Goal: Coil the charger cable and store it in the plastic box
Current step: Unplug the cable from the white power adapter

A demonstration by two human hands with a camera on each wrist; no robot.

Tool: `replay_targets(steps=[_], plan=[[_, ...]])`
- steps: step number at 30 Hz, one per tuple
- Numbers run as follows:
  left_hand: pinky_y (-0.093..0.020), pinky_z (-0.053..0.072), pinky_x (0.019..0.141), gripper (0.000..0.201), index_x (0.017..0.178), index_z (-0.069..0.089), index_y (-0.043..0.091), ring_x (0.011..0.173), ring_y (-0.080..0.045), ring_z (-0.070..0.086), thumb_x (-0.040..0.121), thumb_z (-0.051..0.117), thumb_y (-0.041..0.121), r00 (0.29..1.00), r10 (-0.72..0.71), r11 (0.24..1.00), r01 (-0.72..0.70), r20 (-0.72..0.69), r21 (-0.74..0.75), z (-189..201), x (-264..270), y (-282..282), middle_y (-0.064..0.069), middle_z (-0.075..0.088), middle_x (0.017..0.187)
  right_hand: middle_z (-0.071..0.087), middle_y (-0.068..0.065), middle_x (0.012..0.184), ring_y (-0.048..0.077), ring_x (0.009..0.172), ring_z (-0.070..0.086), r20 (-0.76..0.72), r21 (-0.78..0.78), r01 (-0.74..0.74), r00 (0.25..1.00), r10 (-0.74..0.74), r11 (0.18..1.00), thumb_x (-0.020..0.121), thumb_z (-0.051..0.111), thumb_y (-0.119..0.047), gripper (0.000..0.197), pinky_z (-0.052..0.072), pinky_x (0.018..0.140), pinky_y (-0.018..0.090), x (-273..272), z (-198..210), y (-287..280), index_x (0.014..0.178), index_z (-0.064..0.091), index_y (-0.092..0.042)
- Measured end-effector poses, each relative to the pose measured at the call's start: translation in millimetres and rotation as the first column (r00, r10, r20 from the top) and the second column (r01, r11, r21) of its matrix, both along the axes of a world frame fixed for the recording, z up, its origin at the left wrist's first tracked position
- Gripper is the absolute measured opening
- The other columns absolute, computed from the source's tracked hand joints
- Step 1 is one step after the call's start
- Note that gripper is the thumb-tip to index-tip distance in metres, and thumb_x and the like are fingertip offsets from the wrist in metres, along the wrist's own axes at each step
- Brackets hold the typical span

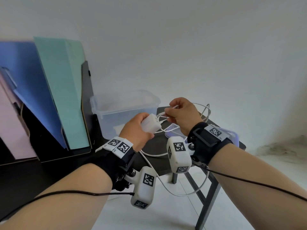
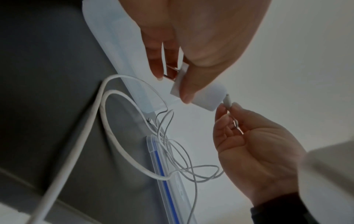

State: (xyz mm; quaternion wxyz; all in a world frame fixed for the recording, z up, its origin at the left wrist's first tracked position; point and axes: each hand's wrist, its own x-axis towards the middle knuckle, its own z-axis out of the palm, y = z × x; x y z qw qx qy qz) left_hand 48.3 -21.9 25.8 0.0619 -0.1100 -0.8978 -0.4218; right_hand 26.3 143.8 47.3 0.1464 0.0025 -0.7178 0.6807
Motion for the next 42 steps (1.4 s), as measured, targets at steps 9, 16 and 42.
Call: replay_targets(steps=[9,16,42], plan=[[-0.023,0.036,0.08,0.054,0.125,0.05,0.023,0.097,-0.016,0.051,0.076,0.07,0.009,0.997,0.006,1.0,-0.006,-0.078,0.002,13.9,17.3,-6.3,0.004,0.056,0.113,0.061,0.007,0.062,0.023,0.06,0.058,-0.023,0.046,0.044,0.999,-0.043,0.998,0.082,0.064,-0.001,0.016,0.054,0.07,0.036,27.8,9.2,-8.9,0.078,0.052,-0.011],[-0.031,0.044,0.09,0.053,0.122,0.052,0.024,0.107,-0.021,0.054,0.075,0.068,0.009,0.99,0.023,0.999,-0.029,-0.142,-0.04,15.5,17.4,-8.1,-0.001,0.057,0.121,0.06,0.008,0.061,0.019,0.055,0.056,0.004,-0.016,-0.01,1.0,0.01,1.0,0.084,0.06,0.002,0.02,0.053,0.06,0.028,38.9,14.5,-16.2,0.072,0.051,-0.01],[-0.029,0.042,0.085,0.052,0.122,0.052,0.026,0.102,-0.019,0.053,0.077,0.058,0.0,0.972,-0.056,0.971,-0.001,-0.228,-0.24,18.5,11.0,-23.8,0.0,0.054,0.119,0.061,0.008,0.058,0.014,0.045,0.059,0.128,0.359,-0.063,0.992,0.017,0.931,0.088,0.06,-0.009,0.015,0.054,0.05,0.024,54.3,27.4,-23.2,0.076,0.063,-0.002]])
